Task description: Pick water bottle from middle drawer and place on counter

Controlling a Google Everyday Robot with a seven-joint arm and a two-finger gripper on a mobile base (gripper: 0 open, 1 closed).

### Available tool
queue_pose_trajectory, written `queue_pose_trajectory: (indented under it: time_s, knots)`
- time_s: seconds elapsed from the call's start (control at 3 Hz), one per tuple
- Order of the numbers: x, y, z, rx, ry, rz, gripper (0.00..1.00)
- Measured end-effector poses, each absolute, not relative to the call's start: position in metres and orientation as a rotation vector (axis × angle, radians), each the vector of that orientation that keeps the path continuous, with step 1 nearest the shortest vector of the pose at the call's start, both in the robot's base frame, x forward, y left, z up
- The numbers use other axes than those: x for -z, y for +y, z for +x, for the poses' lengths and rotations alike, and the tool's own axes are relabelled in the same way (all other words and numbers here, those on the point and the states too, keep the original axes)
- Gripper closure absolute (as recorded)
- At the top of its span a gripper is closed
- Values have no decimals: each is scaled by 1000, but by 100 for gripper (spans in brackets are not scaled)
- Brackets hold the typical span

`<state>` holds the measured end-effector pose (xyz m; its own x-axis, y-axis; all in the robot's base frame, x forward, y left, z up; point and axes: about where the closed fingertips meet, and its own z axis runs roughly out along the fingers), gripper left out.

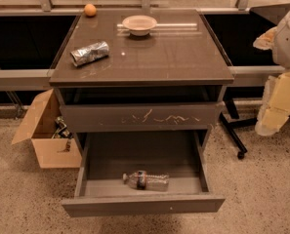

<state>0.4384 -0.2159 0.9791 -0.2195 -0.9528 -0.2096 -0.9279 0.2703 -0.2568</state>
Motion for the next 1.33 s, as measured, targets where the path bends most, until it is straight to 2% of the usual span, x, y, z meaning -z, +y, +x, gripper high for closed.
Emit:
queue_pose_trajectory:
  time_s: [0.33,0.67,1.33]
  knots:
    - [-979,-216,438,108,2223,-1719,0]
    - [-953,-198,453,17,2191,-1713,0]
    - [-846,-131,474,-384,2056,-1597,0]
